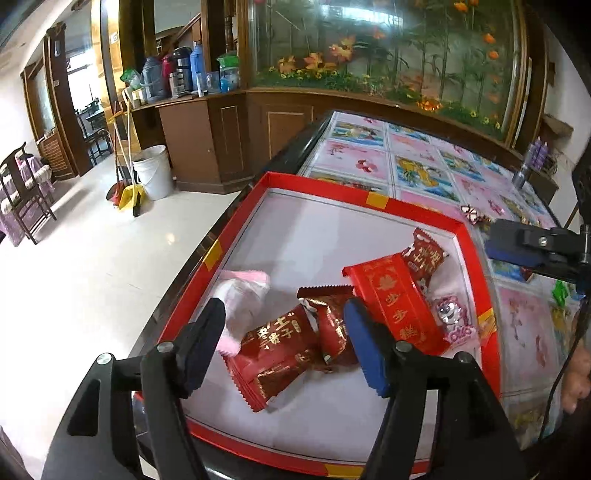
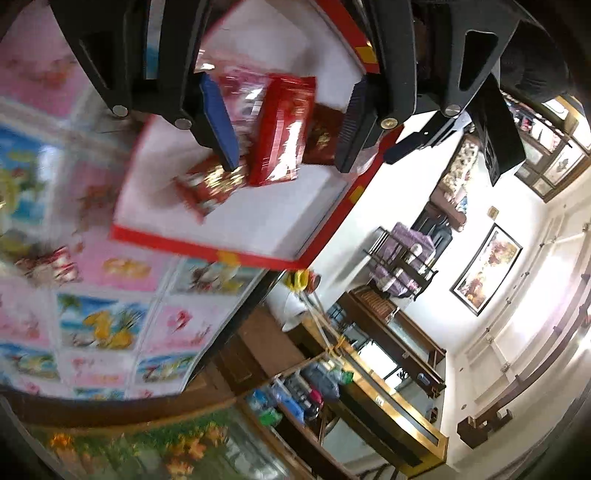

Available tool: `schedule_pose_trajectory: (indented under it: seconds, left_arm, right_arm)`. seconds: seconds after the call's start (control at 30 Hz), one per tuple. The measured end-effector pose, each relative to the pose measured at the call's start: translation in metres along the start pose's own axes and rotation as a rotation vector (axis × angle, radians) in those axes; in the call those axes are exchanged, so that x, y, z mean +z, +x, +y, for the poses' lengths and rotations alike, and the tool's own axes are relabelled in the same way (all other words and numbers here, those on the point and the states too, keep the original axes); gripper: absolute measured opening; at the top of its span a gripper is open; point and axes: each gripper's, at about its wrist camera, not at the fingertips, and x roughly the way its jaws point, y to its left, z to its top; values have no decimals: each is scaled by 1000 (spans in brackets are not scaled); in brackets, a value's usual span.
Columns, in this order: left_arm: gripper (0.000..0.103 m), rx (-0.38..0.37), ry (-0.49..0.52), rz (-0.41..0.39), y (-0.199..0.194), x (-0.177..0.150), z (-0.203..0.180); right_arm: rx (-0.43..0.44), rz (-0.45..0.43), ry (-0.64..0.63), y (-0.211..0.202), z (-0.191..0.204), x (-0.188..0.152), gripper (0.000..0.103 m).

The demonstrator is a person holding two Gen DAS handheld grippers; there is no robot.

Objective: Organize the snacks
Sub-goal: 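Release white packet into box with left tool while right tool drops red cake packet there, then move both open tools back over the snack pile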

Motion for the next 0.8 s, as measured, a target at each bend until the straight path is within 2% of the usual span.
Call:
schedule_pose_trajectory:
  seconds: [0.1, 0.23, 0.5, 0.67, 0.8]
  left_arm:
    - [72, -4, 1, -16, -4, 0, -2]
    - [72, -34, 13, -6, -6, 0, -17]
    - [72, -99, 156, -11, -16, 4, -83]
    - [73, -150, 238, 4, -17, 4, -125]
    - [73, -189, 277, 29, -13, 7, -155]
  right_arm:
    - [-67, -56, 26, -29, -27, 2, 61]
    - [-168, -149, 130, -80, -85, 2, 65]
    - [-317, -333, 285, -163, -183, -3, 68]
    - [-346, -398, 423, -199, -238, -5, 68]
    - [-443, -455, 455, -239, -276, -8, 69]
